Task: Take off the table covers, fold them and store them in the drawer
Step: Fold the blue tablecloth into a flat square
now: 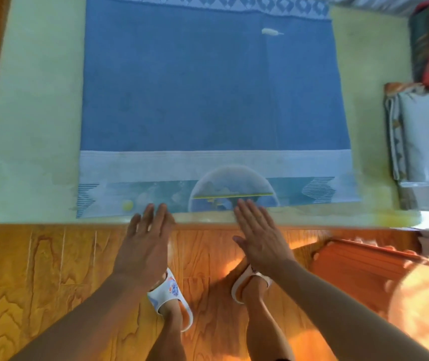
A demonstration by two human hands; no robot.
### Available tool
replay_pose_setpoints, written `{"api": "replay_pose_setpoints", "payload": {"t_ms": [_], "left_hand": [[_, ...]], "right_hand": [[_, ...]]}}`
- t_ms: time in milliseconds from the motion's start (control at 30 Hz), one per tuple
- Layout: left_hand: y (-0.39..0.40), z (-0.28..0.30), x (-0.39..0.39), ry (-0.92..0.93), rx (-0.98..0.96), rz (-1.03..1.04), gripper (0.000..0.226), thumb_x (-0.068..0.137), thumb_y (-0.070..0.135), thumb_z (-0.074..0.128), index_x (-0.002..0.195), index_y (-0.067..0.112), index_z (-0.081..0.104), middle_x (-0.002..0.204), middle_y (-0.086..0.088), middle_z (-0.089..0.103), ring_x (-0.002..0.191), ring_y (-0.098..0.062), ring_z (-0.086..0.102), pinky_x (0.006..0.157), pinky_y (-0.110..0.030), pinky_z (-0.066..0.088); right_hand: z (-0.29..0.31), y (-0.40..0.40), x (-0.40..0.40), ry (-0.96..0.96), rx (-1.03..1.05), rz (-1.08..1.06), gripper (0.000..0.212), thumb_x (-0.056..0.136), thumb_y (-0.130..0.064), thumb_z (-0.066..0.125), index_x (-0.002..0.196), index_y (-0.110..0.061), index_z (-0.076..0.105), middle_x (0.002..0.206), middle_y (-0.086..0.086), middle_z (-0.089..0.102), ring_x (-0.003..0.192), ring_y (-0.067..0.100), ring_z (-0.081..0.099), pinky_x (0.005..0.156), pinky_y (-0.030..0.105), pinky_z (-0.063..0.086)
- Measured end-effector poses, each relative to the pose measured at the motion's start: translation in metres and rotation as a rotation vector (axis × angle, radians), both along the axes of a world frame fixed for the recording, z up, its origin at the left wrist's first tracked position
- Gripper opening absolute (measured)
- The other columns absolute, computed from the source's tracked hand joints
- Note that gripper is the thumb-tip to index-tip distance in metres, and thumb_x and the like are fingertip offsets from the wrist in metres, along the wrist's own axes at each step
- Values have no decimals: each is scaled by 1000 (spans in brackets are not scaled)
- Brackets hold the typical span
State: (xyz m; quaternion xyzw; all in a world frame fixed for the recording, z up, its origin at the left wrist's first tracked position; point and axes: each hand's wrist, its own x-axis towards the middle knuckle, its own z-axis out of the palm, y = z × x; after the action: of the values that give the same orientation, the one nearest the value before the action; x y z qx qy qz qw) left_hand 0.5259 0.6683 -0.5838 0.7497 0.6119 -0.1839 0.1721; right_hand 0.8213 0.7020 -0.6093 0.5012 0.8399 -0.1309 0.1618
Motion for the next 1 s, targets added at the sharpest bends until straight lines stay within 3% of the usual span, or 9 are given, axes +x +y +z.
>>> {"api": "replay_pose_setpoints", "payload": {"t_ms": [100,167,267,333,400,467,567,767,1000], "left_hand": [[8,3,23,90,-14,43,82,65,16,74,143,12,51,143,-23,47,135,-51,42,113,-58,36],[16,9,44,166,-49,99,91,75,28,71,157,25,32,147,-28,38,139,-55,34,116,-59,29],[26,21,82,269,-141,195,85,94,37,52,161,32,-1,158,-34,16,148,-53,13,123,-55,16],[34,29,105,289,-128,199,78,97,28,43,161,20,-1,160,-30,11,151,-48,8,123,-52,16],[38,31,130,194,-93,183,80,90,20,49,160,11,12,157,-21,20,147,-42,23,118,-49,33],[39,29,151,93,-159,208,89,88,21,54,162,19,5,159,-16,18,147,-39,25,110,-45,45],[43,24,167,199,-278,226,91,97,24,46,159,24,-21,165,-16,-5,153,-40,5,113,-42,40],[54,25,170,188,-379,264,90,97,24,46,159,26,-20,166,-14,-10,154,-42,-2,112,-48,41],[57,31,165,148,-378,269,95,95,30,54,160,31,-14,164,-9,-6,155,-36,2,112,-49,42]], "right_hand": [[9,13,99,-68,43,-152,66,106,-48,25,160,-12,11,168,6,1,155,22,-5,124,42,2],[15,18,156,-94,54,-187,66,105,-48,25,159,-12,15,168,8,6,156,23,-1,124,42,4],[33,32,174,-22,33,-315,51,106,-36,38,150,-11,40,160,14,31,148,32,26,119,48,27],[46,54,131,77,38,-431,23,100,-19,48,112,-9,65,120,16,60,114,34,54,94,45,48],[50,74,70,160,-76,-354,13,93,-9,52,88,-8,65,89,13,61,87,34,62,72,43,53],[38,74,25,194,-99,-161,16,88,-10,53,97,-8,67,95,15,64,90,34,63,75,43,53],[25,72,33,168,-78,-50,28,87,-13,51,111,-6,64,106,16,63,99,35,60,84,45,51],[31,89,202,55,36,-295,11,87,-10,52,82,-11,62,75,10,63,65,31,63,58,34,45],[51,111,252,-82,-55,-386,16,103,-27,49,96,-18,59,83,0,64,73,24,65,62,31,40]]}}
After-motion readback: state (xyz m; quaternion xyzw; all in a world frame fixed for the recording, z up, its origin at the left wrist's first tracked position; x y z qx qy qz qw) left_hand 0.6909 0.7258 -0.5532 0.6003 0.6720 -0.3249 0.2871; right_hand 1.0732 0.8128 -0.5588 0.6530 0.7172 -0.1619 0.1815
